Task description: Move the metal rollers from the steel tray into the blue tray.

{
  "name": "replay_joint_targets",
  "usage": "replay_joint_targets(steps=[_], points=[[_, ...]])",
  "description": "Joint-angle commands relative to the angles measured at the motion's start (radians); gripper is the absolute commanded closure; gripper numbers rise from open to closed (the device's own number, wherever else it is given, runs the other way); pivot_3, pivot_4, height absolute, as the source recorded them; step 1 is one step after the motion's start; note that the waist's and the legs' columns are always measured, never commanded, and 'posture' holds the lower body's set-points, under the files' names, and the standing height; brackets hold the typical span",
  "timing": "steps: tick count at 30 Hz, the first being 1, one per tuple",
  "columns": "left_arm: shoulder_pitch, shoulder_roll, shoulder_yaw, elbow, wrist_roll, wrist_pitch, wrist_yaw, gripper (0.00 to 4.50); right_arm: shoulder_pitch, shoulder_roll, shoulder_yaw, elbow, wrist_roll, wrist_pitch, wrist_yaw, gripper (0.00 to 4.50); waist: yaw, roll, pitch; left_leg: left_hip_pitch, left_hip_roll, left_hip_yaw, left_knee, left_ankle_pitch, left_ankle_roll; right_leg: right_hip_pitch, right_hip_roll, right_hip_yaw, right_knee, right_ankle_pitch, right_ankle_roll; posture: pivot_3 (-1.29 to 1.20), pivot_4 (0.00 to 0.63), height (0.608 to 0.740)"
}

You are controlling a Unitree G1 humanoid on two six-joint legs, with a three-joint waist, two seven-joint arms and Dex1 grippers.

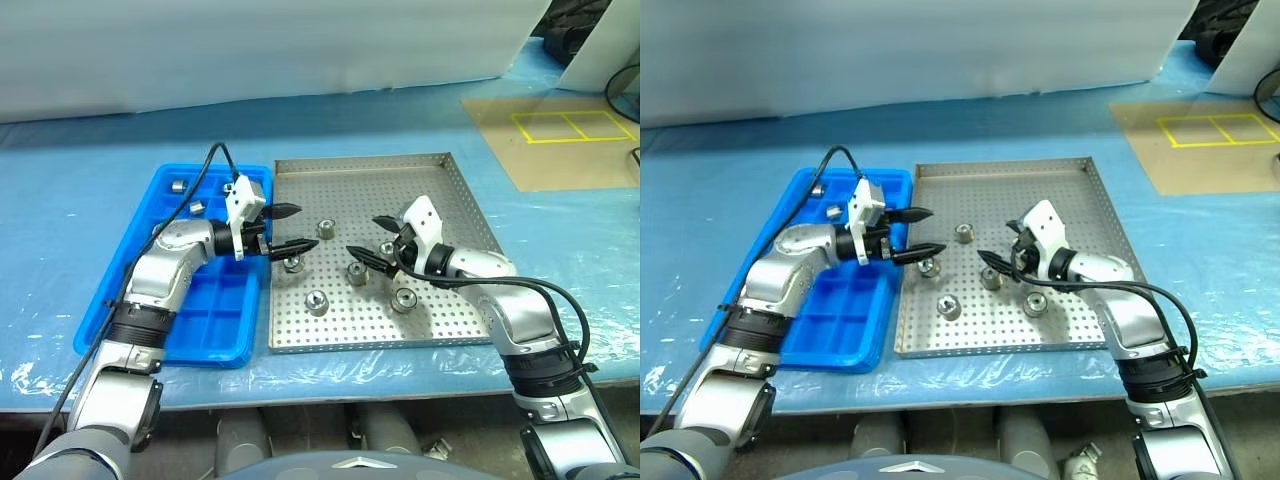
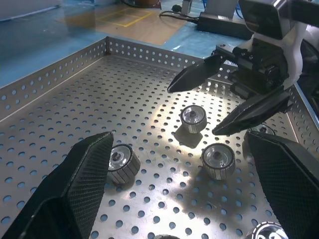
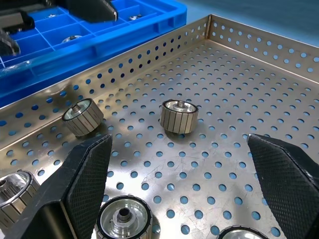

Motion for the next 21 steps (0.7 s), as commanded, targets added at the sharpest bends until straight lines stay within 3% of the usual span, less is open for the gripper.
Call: replay_joint_targets(steps=[1,21], points=[[0.001,-0.009,-0.001,-0.013,0.004,-0.031,0.004,0.00,-0.020,0.001,-0.003,-0.030,0.000,-0.016,0.002,0.05,0.000,0.000,0.000,0.000,0.000,0.000,0.000,0.000,0.000,0.000,0.000,0.000,0.000,0.000,0.000,-0.23,0.150,0.740],[0.016,-0.039,-0.006,0.069,0.062,-0.135,0.042,0.00,-0.047,0.011,0.003,-0.015,-0.004,-0.016,0.013,0.05,0.001,0.000,0.000,0.000,0.000,0.000,0.000,0.000,0.000,0.000,0.000,0.000,0.000,0.000,0.000,-0.22,0.150,0.740]])
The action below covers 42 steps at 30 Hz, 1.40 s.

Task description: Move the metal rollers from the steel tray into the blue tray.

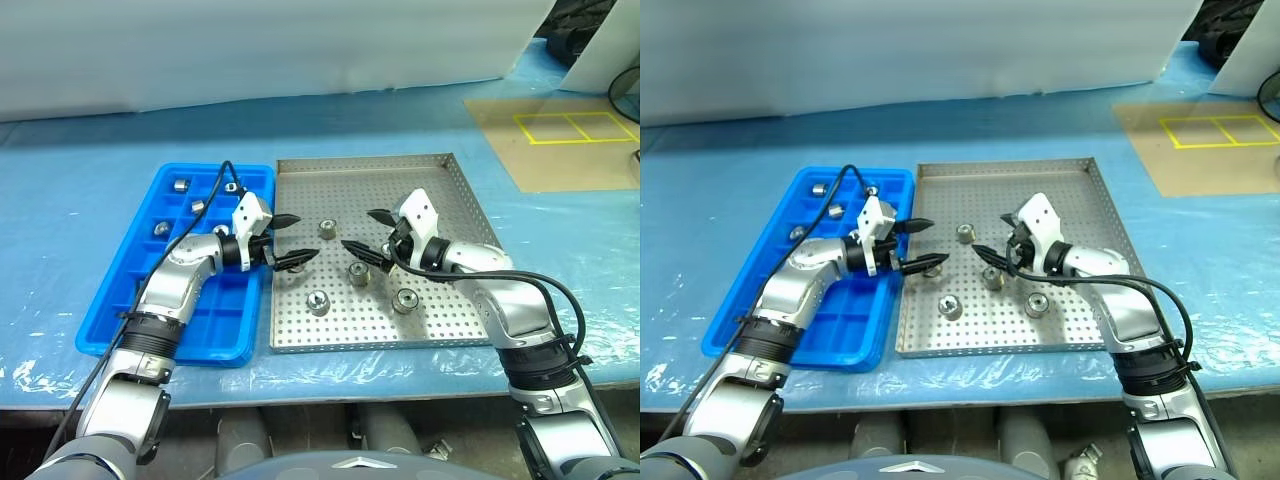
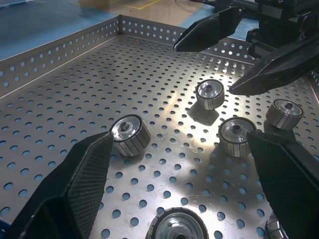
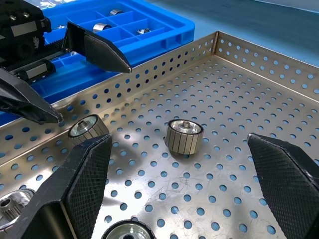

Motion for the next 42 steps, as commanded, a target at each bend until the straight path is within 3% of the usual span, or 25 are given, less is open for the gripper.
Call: replay_joint_targets(steps=[1,12,17,24,34,42], points=[[-0.013,0.008,0.009,-0.013,-0.003,-0.018,-0.008,0.00,-0.008,-0.003,-0.005,-0.018,0.001,-0.015,0.005,0.05,0.000,0.000,0.000,0.000,0.000,0.000,0.000,0.000,0.000,0.000,0.000,0.000,0.000,0.000,0.000,-0.22,0.150,0.740],[-0.046,0.002,0.010,0.014,0.000,-0.032,-0.017,0.00,-0.001,0.000,-0.007,-0.026,0.000,-0.011,0.000,0.05,0.000,0.000,0.000,0.000,0.000,0.000,0.000,0.000,0.000,0.000,0.000,0.000,0.000,0.000,0.000,-0.23,0.150,0.740],[-0.203,-0.057,-0.006,0.198,0.056,-0.118,0.009,0.00,0.003,0.001,-0.010,-0.028,-0.004,-0.013,-0.006,0.05,0.005,0.000,0.000,0.000,-0.001,0.000,0.001,0.000,0.000,0.001,-0.001,0.000,0.000,0.000,0.000,-0.24,0.150,0.740],[-0.395,-0.101,-0.015,0.428,0.092,-0.225,-0.083,0.00,0.037,0.004,-0.026,-0.067,-0.001,-0.002,-0.039,0.05,-0.003,0.000,0.000,-0.001,-0.001,0.000,0.000,-0.001,0.001,0.001,0.000,0.002,0.000,0.000,0.000,-0.31,0.150,0.740],[-0.532,-0.121,-0.019,0.691,0.159,-0.331,-0.174,0.00,0.113,-0.011,-0.072,-0.143,0.004,0.019,-0.097,0.05,-0.004,0.000,0.000,0.001,-0.002,0.001,0.001,-0.001,0.001,0.002,0.000,0.003,0.000,0.000,0.000,-0.40,0.150,0.740],[-0.644,-0.160,-0.025,0.917,0.255,-0.388,-0.132,0.00,0.149,-0.005,-0.084,-0.182,0.004,0.028,-0.133,0.05,-0.009,0.000,0.000,0.002,-0.002,0.001,0.001,-0.001,0.002,0.003,0.000,0.003,-0.001,0.000,0.000,-0.45,0.150,0.740]])
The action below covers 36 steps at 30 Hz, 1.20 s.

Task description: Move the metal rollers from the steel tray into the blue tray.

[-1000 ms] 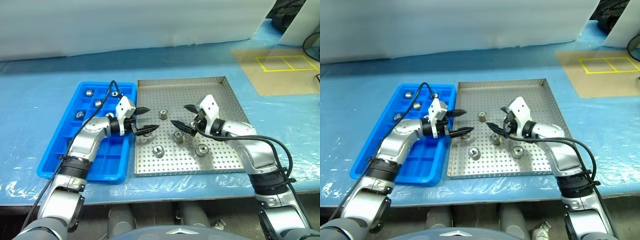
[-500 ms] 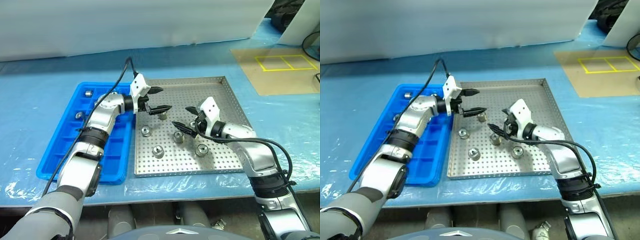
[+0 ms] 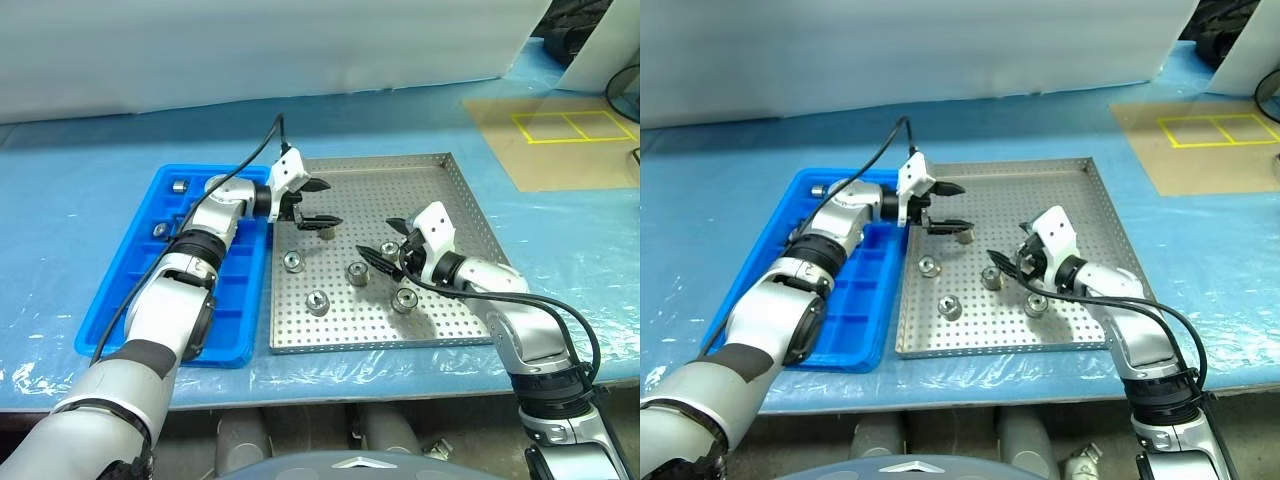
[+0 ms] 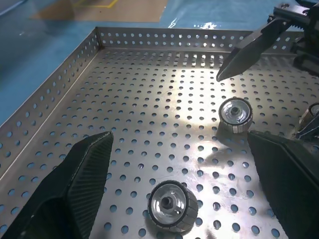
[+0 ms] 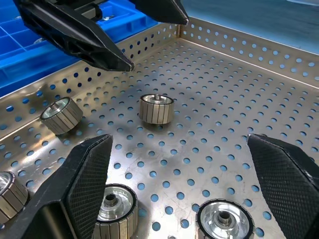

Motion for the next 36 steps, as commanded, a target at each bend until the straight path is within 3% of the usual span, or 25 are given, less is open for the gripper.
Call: replay_joint_targets(steps=[1,6,16,28,32,33,36], points=[[-0.060,-0.015,0.002,0.085,0.043,-0.030,0.045,0.00,0.011,-0.003,-0.028,-0.062,0.009,-0.003,-0.015,0.05,-0.004,0.000,0.000,0.000,0.000,0.000,0.000,0.000,0.000,0.000,0.000,0.000,0.000,0.000,0.000,-0.45,0.150,0.740],[-0.084,-0.042,-0.004,0.152,0.089,-0.023,0.038,0.00,0.023,-0.006,-0.026,-0.072,0.004,-0.003,-0.030,0.05,-0.021,0.000,0.000,-0.002,-0.001,0.000,0.000,0.000,0.000,0.002,0.000,0.000,-0.001,0.000,0.000,-0.47,0.150,0.740],[-0.077,-0.063,-0.075,0.217,0.261,-0.044,0.228,0.00,0.037,-0.006,-0.020,-0.083,-0.001,-0.002,-0.049,0.05,-0.025,-0.001,0.000,-0.002,-0.001,0.000,0.000,-0.001,0.001,0.002,0.000,0.000,-0.002,0.000,0.000,-0.48,0.150,0.740],[-0.057,-0.087,-0.043,0.226,0.273,-0.021,0.209,0.00,0.037,-0.008,-0.021,-0.083,-0.006,-0.005,-0.062,0.05,-0.025,-0.001,0.000,-0.002,-0.001,0.000,0.000,-0.001,0.002,0.002,0.000,0.000,-0.002,0.000,0.000,-0.49,0.150,0.740],[-0.053,-0.087,-0.049,0.226,0.291,-0.014,0.235,1.18,0.040,-0.008,-0.021,-0.087,-0.007,-0.005,-0.063,0.00,-0.026,-0.001,0.000,-0.002,-0.001,0.000,0.000,-0.001,0.002,0.002,0.000,0.000,-0.002,0.000,0.000,-0.49,0.150,0.740],[-0.051,-0.086,-0.046,0.226,0.287,-0.016,0.220,1.18,0.040,-0.007,-0.020,-0.086,-0.007,-0.006,-0.063,0.00,-0.026,-0.001,0.000,-0.002,-0.001,0.000,0.000,-0.001,0.002,0.002,0.000,0.000,-0.002,0.000,0.000,-0.49,0.150,0.740],[-0.046,-0.086,-0.032,0.223,0.269,-0.014,0.180,1.93,0.038,-0.005,-0.017,-0.082,-0.010,-0.007,-0.065,0.00,-0.026,-0.001,0.000,-0.002,-0.001,0.000,0.000,-0.001,0.002,0.002,-0.001,0.000,-0.003,0.000,0.000,-0.48,0.150,0.740]])
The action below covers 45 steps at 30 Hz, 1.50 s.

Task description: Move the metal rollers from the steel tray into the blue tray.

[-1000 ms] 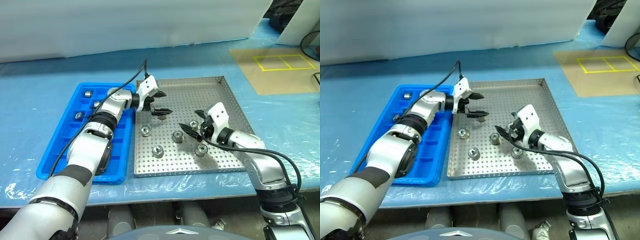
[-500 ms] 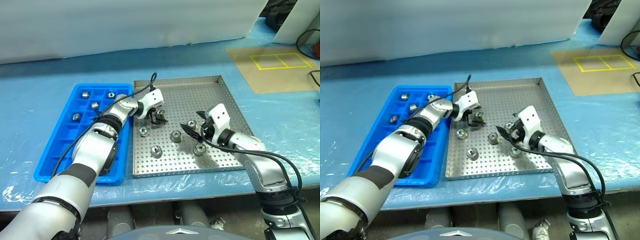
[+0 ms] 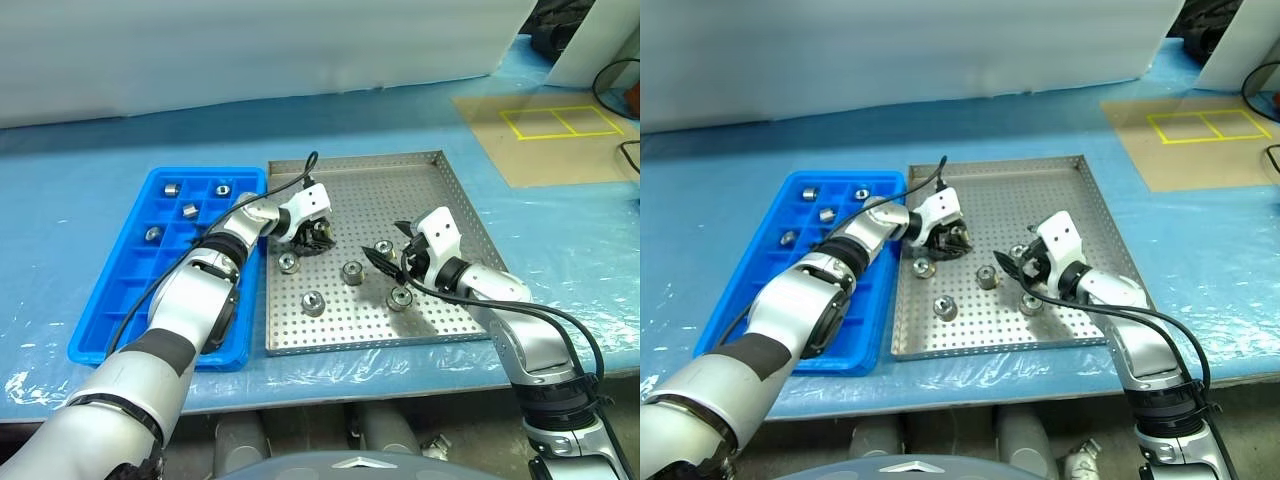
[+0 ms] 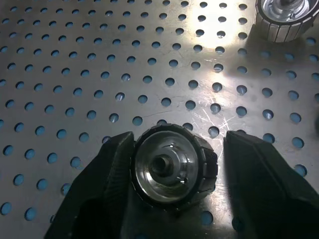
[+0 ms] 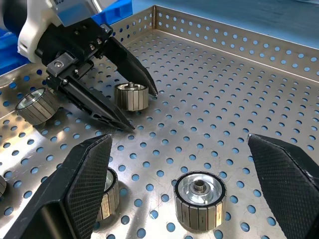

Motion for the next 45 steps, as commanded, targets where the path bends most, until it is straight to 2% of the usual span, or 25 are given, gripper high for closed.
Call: replay_joint_targets(steps=[1,2,6,10,13,17,25,31,34,37,41,45], points=[[-0.006,-0.001,0.020,-0.010,-0.013,0.008,-0.004,2.18,-0.001,-0.005,-0.012,-0.051,-0.001,-0.009,-0.004,0.00,0.000,0.000,0.000,0.000,0.000,0.000,0.000,0.000,0.000,0.000,0.000,0.000,0.000,0.000,0.000,-0.48,0.150,0.740],[-0.005,-0.001,0.019,-0.009,-0.009,0.013,0.004,2.53,-0.002,-0.004,-0.011,-0.051,-0.001,-0.009,-0.004,0.00,0.000,0.000,0.000,0.000,0.000,0.000,0.000,0.000,0.000,0.000,0.000,0.000,0.000,0.000,0.000,-0.48,0.150,0.740],[-0.001,0.001,0.030,-0.014,-0.023,0.007,-0.046,2.62,-0.007,0.000,-0.007,-0.046,-0.004,-0.010,-0.003,0.00,0.000,0.000,0.000,0.000,0.000,0.000,0.000,0.000,0.000,0.000,0.000,0.000,0.000,0.000,0.000,-0.47,0.150,0.740],[-0.009,-0.003,0.063,-0.027,-0.051,0.000,-0.072,2.62,-0.013,0.001,-0.003,-0.042,-0.006,-0.012,0.000,0.00,0.000,0.000,0.000,0.000,0.000,0.000,0.000,0.000,0.001,0.000,0.000,0.000,-0.001,0.000,0.000,-0.47,0.150,0.740],[-0.025,0.000,0.094,-0.047,-0.093,0.011,-0.155,2.62,-0.021,0.002,-0.004,-0.037,-0.005,-0.011,0.003,0.00,0.001,0.000,0.000,0.000,0.000,0.000,0.000,-0.001,0.001,0.000,0.000,0.000,-0.001,0.000,0.000,-0.46,0.150,0.740],[-0.040,0.022,0.134,-0.147,-0.187,0.019,-0.385,2.62,-0.051,0.023,-0.031,-0.033,0.042,0.002,0.014,0.00,0.001,-0.001,0.001,0.000,0.000,0.000,-0.001,-0.001,0.001,-0.001,-0.001,0.000,-0.002,0.000,0.000,-0.44,0.150,0.740],[-0.048,0.113,0.141,-0.266,-0.234,0.017,-0.460,2.62,-0.209,0.050,-0.037,0.045,0.107,0.006,0.068,0.00,0.003,-0.001,0.001,0.000,0.000,0.001,-0.002,-0.001,0.001,-0.002,0.000,0.000,-0.001,0.000,0.000,-0.38,0.150,0.740],[0.014,0.253,0.132,-0.343,-0.233,0.012,-0.494,2.62,-0.327,0.038,0.051,0.160,0.083,-0.053,0.200,0.00,0.004,-0.001,0.002,0.000,0.001,0.001,-0.003,-0.001,0.001,-0.002,0.000,0.000,-0.001,0.000,0.000,-0.27,0.150,0.740],[0.072,0.337,0.152,-0.436,-0.263,0.060,-0.508,2.62,-0.409,0.072,0.075,0.253,0.090,-0.083,0.255,0.00,0.010,-0.001,0.003,0.001,0.001,0.001,-0.003,0.000,0.000,-0.003,0.000,-0.001,0.000,0.000,0.000,-0.18,0.150,0.740],[0.147,0.421,0.168,-0.555,-0.273,0.084,-0.471,2.62,-0.479,0.104,0.103,0.345,0.082,-0.122,0.311,0.00,0.017,-0.002,0.003,0.000,0.002,0.001,-0.003,0.000,0.000,-0.005,0.000,-0.002,0.002,0.000,0.000,-0.09,0.150,0.740],[0.254,0.527,0.232,-0.771,-0.334,0.213,-0.420,2.62,-0.554,0.138,0.157,0.466,0.053,-0.192,0.403,0.00,0.044,-0.002,0.004,-0.002,0.004,-0.001,-0.003,0.000,-0.001,-0.007,0.000,-0.004,0.003,0.000,-0.001,0.01,0.150,0.740],[0.434,0.625,0.306,-1.015,-0.397,0.347,-0.357,2.62,-0.629,0.188,0.183,0.588,0.039,-0.250,0.485,0.00,0.067,-0.002,0.004,-0.004,0.005,-0.002,-0.004,0.000,-0.001,-0.009,-0.001,-0.010,0.004,-0.002,-0.003,0.11,0.150,0.740]])
